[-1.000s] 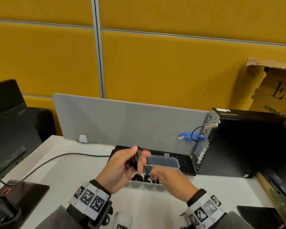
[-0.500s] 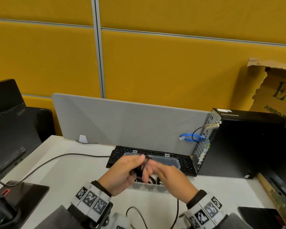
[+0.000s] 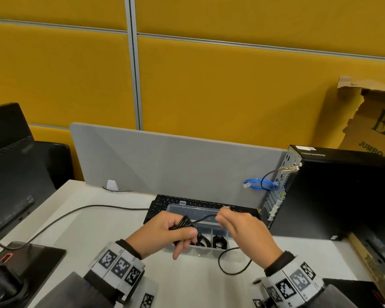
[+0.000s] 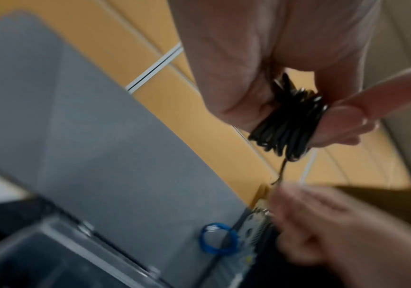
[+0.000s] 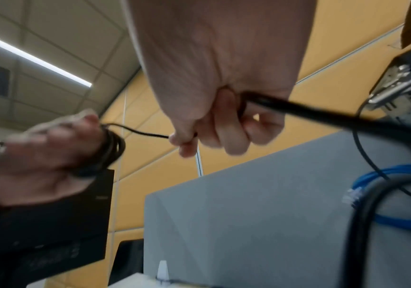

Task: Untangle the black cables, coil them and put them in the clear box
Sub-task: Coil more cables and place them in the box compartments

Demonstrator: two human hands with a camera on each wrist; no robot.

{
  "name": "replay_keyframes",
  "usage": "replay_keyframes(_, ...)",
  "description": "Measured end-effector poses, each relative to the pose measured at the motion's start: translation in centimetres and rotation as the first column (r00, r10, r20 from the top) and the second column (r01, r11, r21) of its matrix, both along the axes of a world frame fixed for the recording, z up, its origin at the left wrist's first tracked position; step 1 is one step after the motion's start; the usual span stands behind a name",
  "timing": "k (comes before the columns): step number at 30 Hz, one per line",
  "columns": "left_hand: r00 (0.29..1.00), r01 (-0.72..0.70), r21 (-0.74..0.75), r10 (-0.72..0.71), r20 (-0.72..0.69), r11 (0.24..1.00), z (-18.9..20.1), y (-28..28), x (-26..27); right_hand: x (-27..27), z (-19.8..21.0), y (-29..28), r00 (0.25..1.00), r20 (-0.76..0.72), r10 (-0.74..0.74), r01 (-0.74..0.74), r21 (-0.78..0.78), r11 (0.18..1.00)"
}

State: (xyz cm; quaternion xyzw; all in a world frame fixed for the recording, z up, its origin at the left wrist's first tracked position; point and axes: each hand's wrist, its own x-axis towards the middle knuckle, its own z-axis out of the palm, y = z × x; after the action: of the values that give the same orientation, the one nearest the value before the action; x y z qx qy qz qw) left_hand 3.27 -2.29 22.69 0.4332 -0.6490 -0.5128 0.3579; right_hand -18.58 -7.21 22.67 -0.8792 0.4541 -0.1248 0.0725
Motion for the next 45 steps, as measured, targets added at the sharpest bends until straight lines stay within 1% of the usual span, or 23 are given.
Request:
replay_keyframes(2, 0.963, -0.082, 0.008, 0.081, -0.255, 0.997, 0.4, 0.0, -0.6, 0.4, -1.1, 0.3, 0.998, -0.023, 0.064, -0.060, 0.171, 0.983)
replay_keyframes(4, 0.863, -0.188, 0.057, 0.193, -0.467, 0.980, 0.4, -0.2, -1.0, 1.4, -2.0, 1.6, 0.986, -0.004, 0.164, -0.151, 0.369, 0.917)
replay_keyframes(6, 0.788, -0.226, 0.101, 0.243, -0.566, 0.969, -0.2, -0.7, -1.3, 2.5, -2.2, 3.2, 0.965, 0.013, 0.263, -0.236, 0.480, 0.845)
replay_keyframes(8, 0.842, -0.262, 0.078, 0.267, -0.469, 0.962, -0.8, -0.8, -1.7, 3.2, -1.5, 4.3, 0.946, 0.007, 0.325, -0.290, 0.469, 0.835)
replay_keyframes(9, 0.893, -0.290, 0.033, 0.283, -0.349, 0.956, -1.2, -0.8, -1.8, 3.2, -0.9, 4.5, 0.943, -0.014, 0.331, -0.295, 0.420, 0.858)
replay_keyframes(11, 0.955, -0.293, -0.110, 0.286, -0.075, 0.950, -1.7, -0.7, -1.8, 3.0, 0.6, 4.3, 0.956, -0.011, 0.292, -0.280, 0.242, 0.929)
replay_keyframes(12, 0.968, -0.245, -0.155, 0.251, 0.016, 0.957, -1.9, -0.6, -1.7, 2.7, 1.3, 3.8, 0.968, 0.027, 0.251, -0.252, 0.146, 0.957)
replay_keyframes(13, 0.981, -0.179, -0.150, 0.188, 0.050, 0.972, -1.9, -0.5, -1.7, 2.3, 1.9, 3.1, 0.976, 0.073, 0.205, -0.209, 0.057, 0.976)
replay_keyframes(15, 0.996, -0.088, -0.070, 0.086, -0.029, 0.994, -1.6, -0.5, -1.8, 1.6, 2.0, 1.4, 0.973, 0.189, 0.133, -0.123, -0.064, 0.990)
replay_keyframes(17, 0.980, -0.081, -0.023, 0.076, -0.182, 0.996, -1.1, -0.5, -1.7, 1.0, 1.2, 0.0, 0.968, 0.237, 0.085, -0.073, -0.058, 0.996)
replay_keyframes(20, 0.938, -0.095, -0.011, 0.085, -0.337, 0.995, -0.2, -0.2, -1.8, 0.7, -0.8, -0.8, 0.971, 0.228, 0.075, -0.108, 0.138, 0.985)
replay_keyframes(23, 0.893, -0.053, 0.017, 0.055, -0.446, 0.998, -0.2, 0.3, -2.1, 0.9, -2.3, -0.7, 0.943, 0.323, 0.077, -0.196, 0.354, 0.914)
replay_keyframes(25, 0.851, -0.035, 0.066, 0.065, -0.522, 0.997, -0.3, 0.4, -2.5, 1.3, -3.2, -0.2, 0.933, 0.349, 0.092, -0.249, 0.436, 0.865)
replay_keyframes(28, 0.854, -0.003, 0.134, 0.072, -0.516, 0.991, 0.1, 0.4, -2.7, 1.7, -3.4, 0.5, 0.932, 0.346, 0.112, -0.272, 0.459, 0.846)
replay_keyframes(31, 0.903, 0.145, 0.166, -0.062, -0.426, 0.975, 0.6, 0.7, -2.5, 0.9, -2.4, -0.5, 0.922, 0.387, 0.030, -0.195, 0.393, 0.899)
replay_keyframes(33, 0.894, 0.224, 0.185, -0.126, -0.429, 0.957, 1.0, 1.2, -2.8, 0.5, -1.2, -0.8, 0.916, 0.401, 0.022, -0.183, 0.368, 0.912)
replay_keyframes(35, 0.846, 0.149, 0.185, -0.028, -0.532, 0.971, 1.6, 1.3, -3.5, 1.0, -0.9, -0.2, 0.933, 0.347, 0.097, -0.247, 0.418, 0.875)
replay_keyframes(37, 0.776, -0.096, 0.210, 0.206, -0.597, 0.973, 1.7, 0.6, -4.0, 1.9, -1.1, 1.3, 0.962, 0.212, 0.170, -0.256, 0.490, 0.834)
replay_keyframes(38, 0.759, -0.223, 0.203, 0.300, -0.578, 0.953, 1.5, 0.1, -3.8, 2.2, -1.3, 2.0, 0.965, 0.162, 0.208, -0.262, 0.506, 0.822)
replay_keyframes(39, 0.781, -0.333, 0.155, 0.364, -0.508, 0.930, 1.2, -0.3, -3.5, 2.4, -1.3, 2.7, 0.961, 0.145, 0.238, -0.278, 0.519, 0.808)
replay_keyframes(41, 0.877, -0.443, -0.044, 0.422, -0.230, 0.896, 0.1, -0.6, -3.1, 2.3, -0.8, 3.5, 0.952, 0.149, 0.267, -0.305, 0.541, 0.784)
replay_keyframes(43, 0.910, -0.396, -0.214, 0.413, 0.039, 0.893, -1.0, -0.3, -3.0, 2.0, 0.2, 3.5, 0.952, 0.117, 0.282, -0.301, 0.514, 0.803)
replay_keyframes(45, 0.931, -0.267, -0.263, 0.319, 0.178, 0.927, -1.9, 0.0, -3.0, 1.6, 0.9, 3.2, 0.960, 0.057, 0.275, -0.273, 0.418, 0.867)
